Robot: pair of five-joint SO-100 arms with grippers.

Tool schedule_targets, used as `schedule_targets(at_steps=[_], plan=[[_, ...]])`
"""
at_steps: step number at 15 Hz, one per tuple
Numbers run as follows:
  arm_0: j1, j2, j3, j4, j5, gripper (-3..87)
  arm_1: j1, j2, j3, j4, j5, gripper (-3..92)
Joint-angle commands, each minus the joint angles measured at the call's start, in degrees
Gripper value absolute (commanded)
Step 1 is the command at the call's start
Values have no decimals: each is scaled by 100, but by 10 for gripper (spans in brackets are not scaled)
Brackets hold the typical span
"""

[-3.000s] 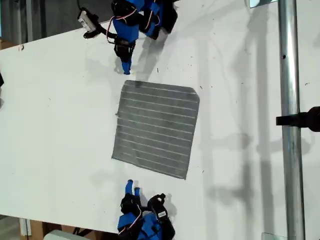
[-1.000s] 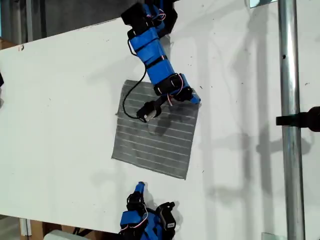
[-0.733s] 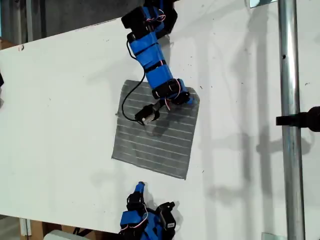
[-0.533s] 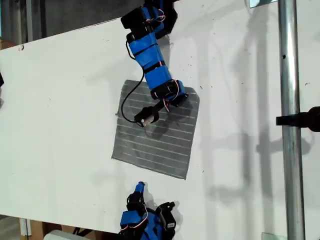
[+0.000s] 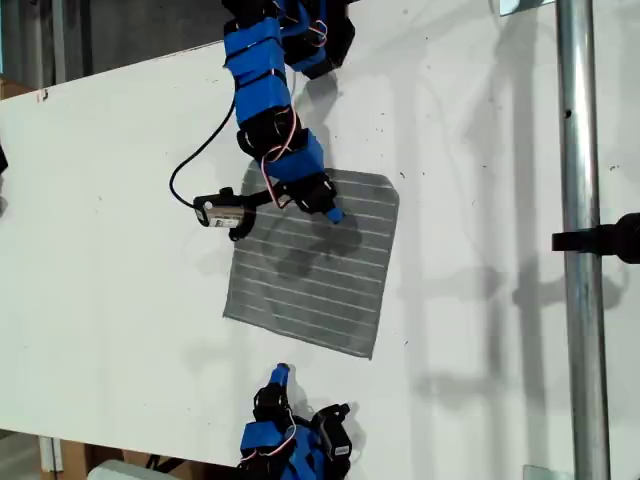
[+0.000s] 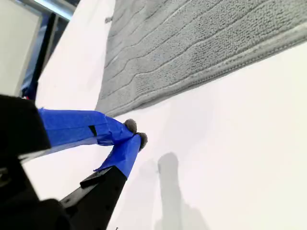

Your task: Grasp corners of a towel and fold twice.

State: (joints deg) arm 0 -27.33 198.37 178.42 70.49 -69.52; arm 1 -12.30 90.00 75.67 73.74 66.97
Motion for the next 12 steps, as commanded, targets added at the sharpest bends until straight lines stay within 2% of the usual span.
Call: schedule_targets(at_steps=[1,3,4,5,6,9,12], plan=[[53,44,26,-114,-9,-27,141,905,176,-211,-97,-2],[53,44,26,-114,-9,-27,141,1099,404,-185,-53,-2],[53,44,26,-114,0,-27,97,1116,378,-149,-105,48],[62,44,26,-114,9,-27,-26,1020,220,-18,-308,334],[62,44,18,-114,9,-27,-132,756,-167,519,-439,454],[62,44,18,-132,18,-27,-360,-62,-624,2092,-70,432],[62,44,18,-141,26,-27,-519,-1204,-439,2408,492,444]])
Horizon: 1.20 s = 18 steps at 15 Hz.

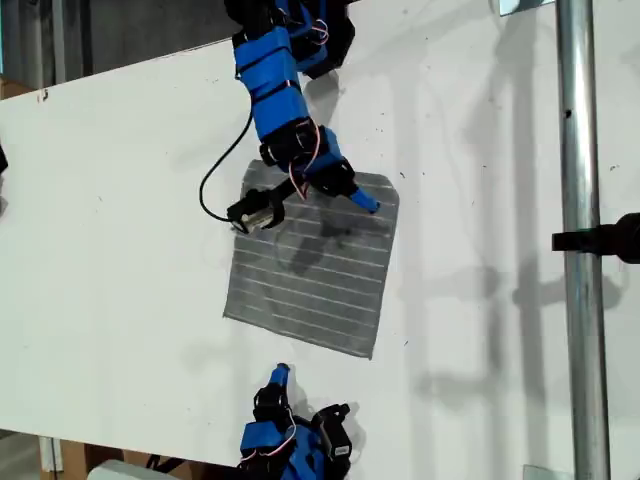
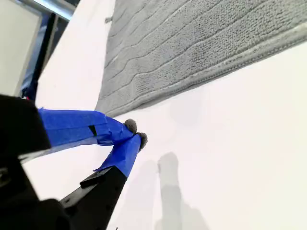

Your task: Grasp corners of a towel and fold twice.

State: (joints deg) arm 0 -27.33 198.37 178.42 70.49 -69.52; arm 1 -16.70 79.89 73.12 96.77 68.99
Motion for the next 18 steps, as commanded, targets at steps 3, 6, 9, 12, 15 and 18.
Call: schedule_targets(at_steps=[3,6,9,12,15,18], plan=[[70,44,18,-132,18,-27,-105,-1011,-35,-229,615,438],[79,44,18,-114,9,-27,-132,-1608,18,-624,729,416],[79,44,18,-105,0,-27,-246,-1951,413,-1397,817,307],[79,44,18,-88,-9,-27,-202,-2338,510,-1652,817,80],[79,44,18,-88,-18,-27,-132,-2145,501,-1934,703,-1],[79,44,-26,-88,-132,-24,-18,-1793,756,-2197,589,-2]])
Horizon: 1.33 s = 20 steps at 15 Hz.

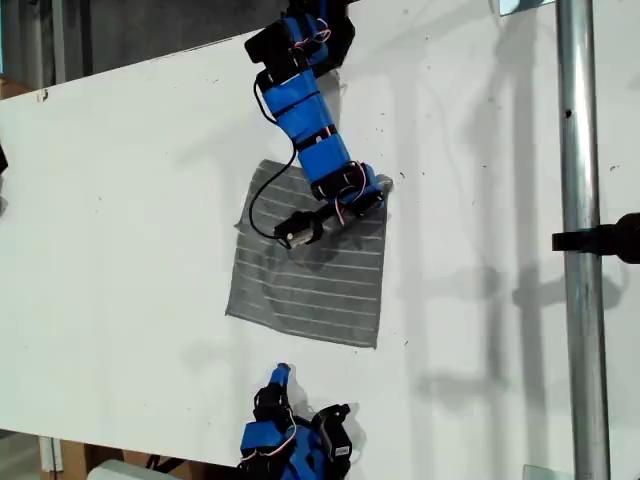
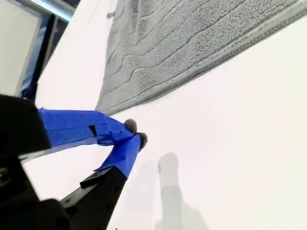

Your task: Grasp corners of a towel and fold twice.

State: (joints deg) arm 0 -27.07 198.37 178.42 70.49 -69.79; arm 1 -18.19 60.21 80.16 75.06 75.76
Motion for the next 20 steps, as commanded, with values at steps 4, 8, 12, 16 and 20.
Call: schedule_targets(at_steps=[4,8,12,16,20], plan=[[404,-1037,-2364,466,-466,-29,246,237,97,-264,-299,-2],[1608,-5229,-5968,483,281,-29,308,290,70,-422,-439,-2],[2804,-8244,-8437,1995,1635,-29,316,325,88,-492,-510,-2],[3920,-9809,-9589,2426,2742,-29,272,334,79,-615,-510,-2],[3964,-9914,-9606,2312,2760,353,264,334,70,-668,-510,-2]])
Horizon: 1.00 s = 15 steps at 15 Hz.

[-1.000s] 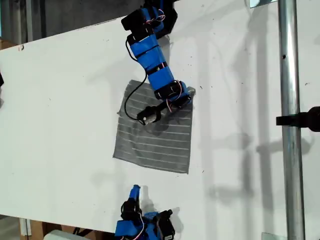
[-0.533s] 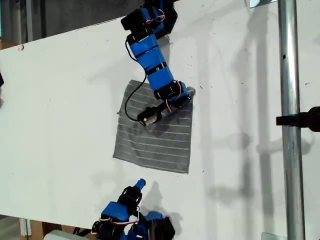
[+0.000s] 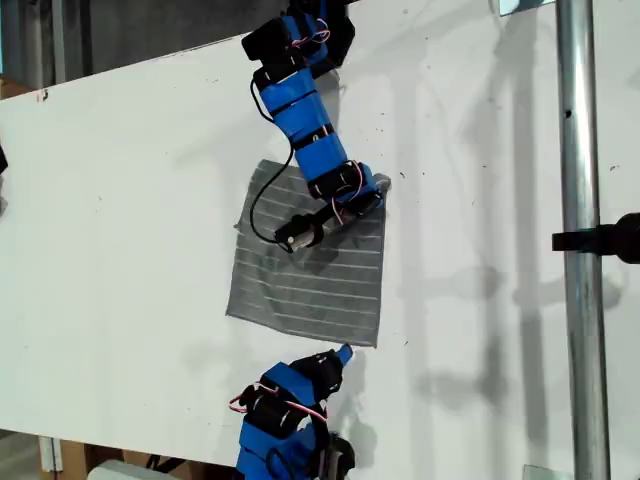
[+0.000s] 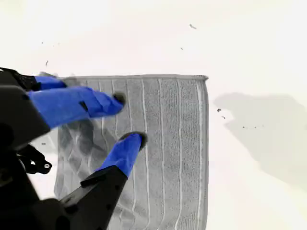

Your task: Grasp corners of a towel and fold twice.

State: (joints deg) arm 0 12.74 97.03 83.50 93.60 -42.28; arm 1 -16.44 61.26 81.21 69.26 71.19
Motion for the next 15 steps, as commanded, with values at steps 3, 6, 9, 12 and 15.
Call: schedule_targets(at_steps=[3,6,9,12,15], plan=[[-290,299,299,-158,246,377,79,272,-35,-105,-53,-2],[-439,220,1327,-905,176,416,79,281,-26,-141,-53,-2],[-668,123,2285,-1898,-35,388,79,290,-35,-167,-53,-2],[-686,-545,2505,-2514,-352,377,79,316,-35,-211,-53,-2],[-457,-984,2637,-3015,-844,360,70,369,-18,-193,-44,-2]])
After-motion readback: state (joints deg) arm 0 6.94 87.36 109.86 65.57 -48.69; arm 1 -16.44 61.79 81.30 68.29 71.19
